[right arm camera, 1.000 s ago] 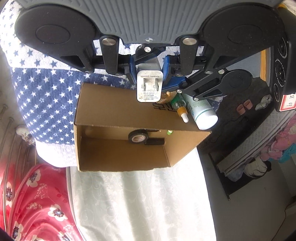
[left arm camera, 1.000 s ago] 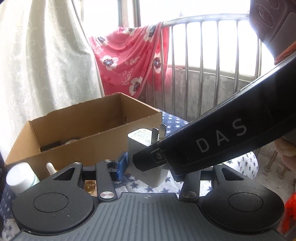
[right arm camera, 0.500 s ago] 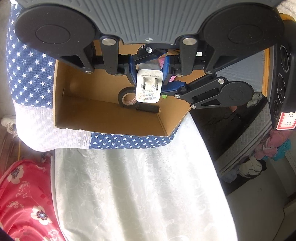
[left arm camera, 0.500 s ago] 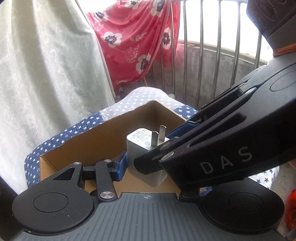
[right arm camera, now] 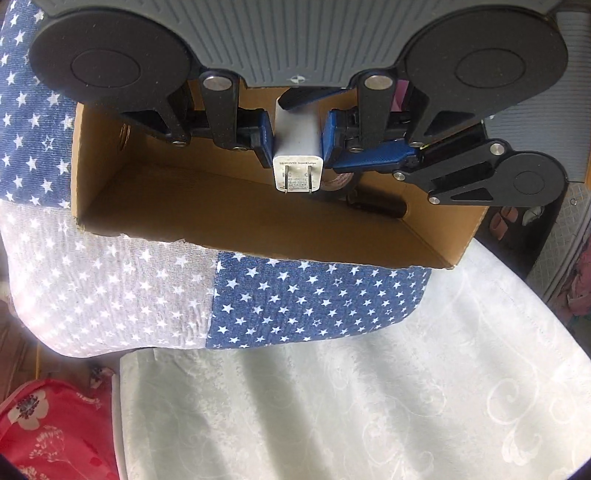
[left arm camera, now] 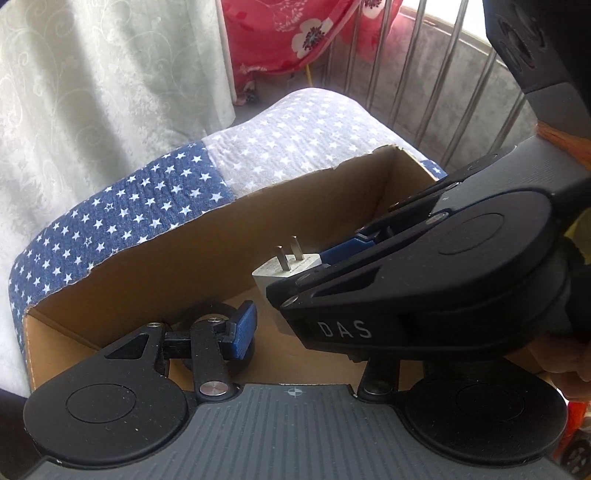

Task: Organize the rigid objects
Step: 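Carry the charger plug into the box and open the right gripper, then withdraw the right gripper up out of the box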

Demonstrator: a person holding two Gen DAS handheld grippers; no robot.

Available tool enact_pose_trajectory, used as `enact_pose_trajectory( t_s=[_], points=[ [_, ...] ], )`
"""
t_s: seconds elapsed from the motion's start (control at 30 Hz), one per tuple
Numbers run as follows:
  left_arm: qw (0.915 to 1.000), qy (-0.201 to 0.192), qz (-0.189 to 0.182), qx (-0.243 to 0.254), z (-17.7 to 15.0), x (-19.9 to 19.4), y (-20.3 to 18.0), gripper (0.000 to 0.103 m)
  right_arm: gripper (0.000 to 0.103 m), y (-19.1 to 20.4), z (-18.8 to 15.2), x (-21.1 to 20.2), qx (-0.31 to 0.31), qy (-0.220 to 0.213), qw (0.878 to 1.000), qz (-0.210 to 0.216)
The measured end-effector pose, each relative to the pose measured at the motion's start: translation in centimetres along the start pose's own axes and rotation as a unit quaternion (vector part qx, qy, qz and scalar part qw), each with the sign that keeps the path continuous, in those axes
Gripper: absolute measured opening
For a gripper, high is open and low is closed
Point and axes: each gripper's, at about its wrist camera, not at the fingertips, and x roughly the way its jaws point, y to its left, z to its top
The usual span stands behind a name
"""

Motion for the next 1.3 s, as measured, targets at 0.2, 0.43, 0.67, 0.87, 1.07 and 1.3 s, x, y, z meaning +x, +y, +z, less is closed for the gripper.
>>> enact_pose_trajectory(
  t_s=[0.2, 0.43, 0.67, 0.87, 1.07, 1.3],
  points=[
    [0.9999, 0.014, 0.008, -0.001, 0.2, 0.7, 0.5, 0.047, 0.029, -0.5, 0.8, 2.6, -0.012, 0.008, 1.0, -0.011],
    [0.9998, 0.019, 0.011, 0.0, -0.3, 0.6, 0.3, 0.047, 0.029, 0.3, 0.4, 3.2, -0.04, 0.01, 0.999, -0.024],
    [0.9997, 0.019, 0.018, -0.001, -0.5, -0.1, -0.1, 0.049, 0.03, -0.3, 0.4, 1.9, -0.022, 0.002, 1.0, -0.018],
    [0.9997, 0.007, 0.025, -0.003, -0.9, -1.4, -0.3, 0.05, 0.03, -0.2, 0.0, 0.0, -0.017, -0.011, 1.0, -0.016],
    [0.9994, -0.009, 0.031, -0.01, -1.7, -3.5, -0.2, 0.052, 0.03, 0.3, -1.4, -3.3, -0.008, -0.039, 0.999, -0.003],
    [0.9985, -0.044, 0.024, -0.022, -4.1, -7.2, -0.5, 0.052, 0.03, 1.2, -5.3, -9.5, 0.005, -0.09, 0.995, 0.039]
  ],
)
